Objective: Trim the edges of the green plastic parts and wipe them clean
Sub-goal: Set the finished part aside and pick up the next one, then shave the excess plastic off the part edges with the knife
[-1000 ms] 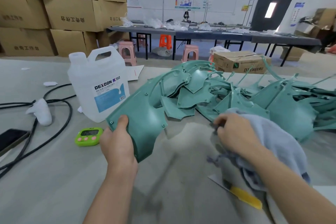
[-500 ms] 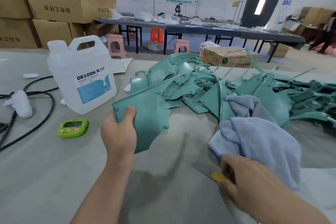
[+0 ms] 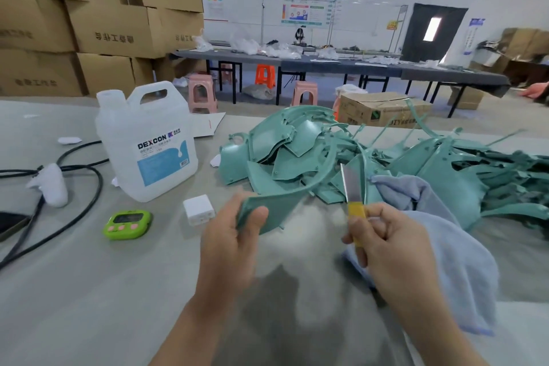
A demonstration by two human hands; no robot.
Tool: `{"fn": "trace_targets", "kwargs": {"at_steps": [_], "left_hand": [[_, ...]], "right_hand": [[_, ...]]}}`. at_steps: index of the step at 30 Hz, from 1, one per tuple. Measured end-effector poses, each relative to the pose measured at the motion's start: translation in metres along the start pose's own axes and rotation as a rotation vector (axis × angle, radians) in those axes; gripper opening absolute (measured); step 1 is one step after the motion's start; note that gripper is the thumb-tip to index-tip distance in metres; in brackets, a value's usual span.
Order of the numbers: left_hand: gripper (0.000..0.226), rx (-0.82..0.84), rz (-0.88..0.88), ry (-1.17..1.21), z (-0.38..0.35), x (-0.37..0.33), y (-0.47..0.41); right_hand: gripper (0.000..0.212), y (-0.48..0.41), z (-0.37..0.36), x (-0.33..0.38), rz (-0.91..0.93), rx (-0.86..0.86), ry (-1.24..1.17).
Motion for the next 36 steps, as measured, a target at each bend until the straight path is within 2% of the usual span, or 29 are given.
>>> {"fn": "trace_targets", "kwargs": {"at_steps": [3,5,7,10,14,17,19,22,24,27,29,31,34,36], "left_hand": [[0.008,0.155,-0.012,-0.146,-0.015,0.003,0.005],[0.011,0.199,0.019,-0.171,-0.021,0.007,0.007],[0.016,0.203,0.039,-0.204,-0.022,0.009,0.008],[0.018,0.218,0.066,-0.230,-0.021,0.012,0.008],[0.017,0.232,0.091,-0.217,-0.022,0.016,0.008],[0.013,0.219,0.103,-0.170,-0.020,0.019,0.009],[0.011,0.214,0.114,-0.132,-0.019,0.021,0.008],[0.018,0.202,0.115,-0.087,-0.019,0.020,0.008],[0.019,0.204,0.112,-0.085,-0.019,0.019,0.007],[0.019,0.201,0.104,-0.100,-0.017,0.020,0.006],[0.015,0.215,0.099,-0.098,-0.016,0.020,0.005],[0.013,0.242,0.111,-0.055,-0.015,0.019,0.004],[0.018,0.287,0.178,0.008,-0.009,0.023,0.001],[0.022,0.327,0.204,0.044,-0.006,0.025,-0.003]], "right_hand": [[0.018,0.002,-0.025,-0.007,0.058,-0.002,-0.007],[0.015,0.007,-0.037,-0.016,0.065,0.044,0.043],[0.017,0.011,-0.042,-0.021,0.067,0.082,0.110],[0.022,0.012,-0.038,-0.023,0.103,0.086,0.084],[0.011,0.014,-0.036,-0.016,0.172,0.111,0.069],[0.015,0.020,-0.039,-0.012,0.208,0.158,0.152],[0.016,0.019,-0.038,-0.017,0.171,0.146,0.217],[0.026,0.005,-0.025,-0.035,-0.001,0.041,0.314],[0.023,0.000,-0.017,-0.040,-0.048,-0.007,0.276],[0.009,0.009,-0.024,-0.025,0.135,0.092,0.164],[0.009,0.015,-0.035,-0.022,0.180,0.196,0.179],[0.012,0.006,-0.029,-0.033,0.068,0.143,0.226],[0.029,-0.006,-0.006,-0.048,-0.089,-0.027,0.357],[0.034,-0.007,0.004,-0.046,-0.044,-0.102,0.313]]}}
Point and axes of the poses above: each hand's wrist, its own y-axis away from the middle knuckle, its own z-axis out of the back of the hand, x = y × z, the point moved 5 cm from there along -y, towards the middle knuckle, and after that the axes turned 10 degrees about x, right-handed, at the moved point
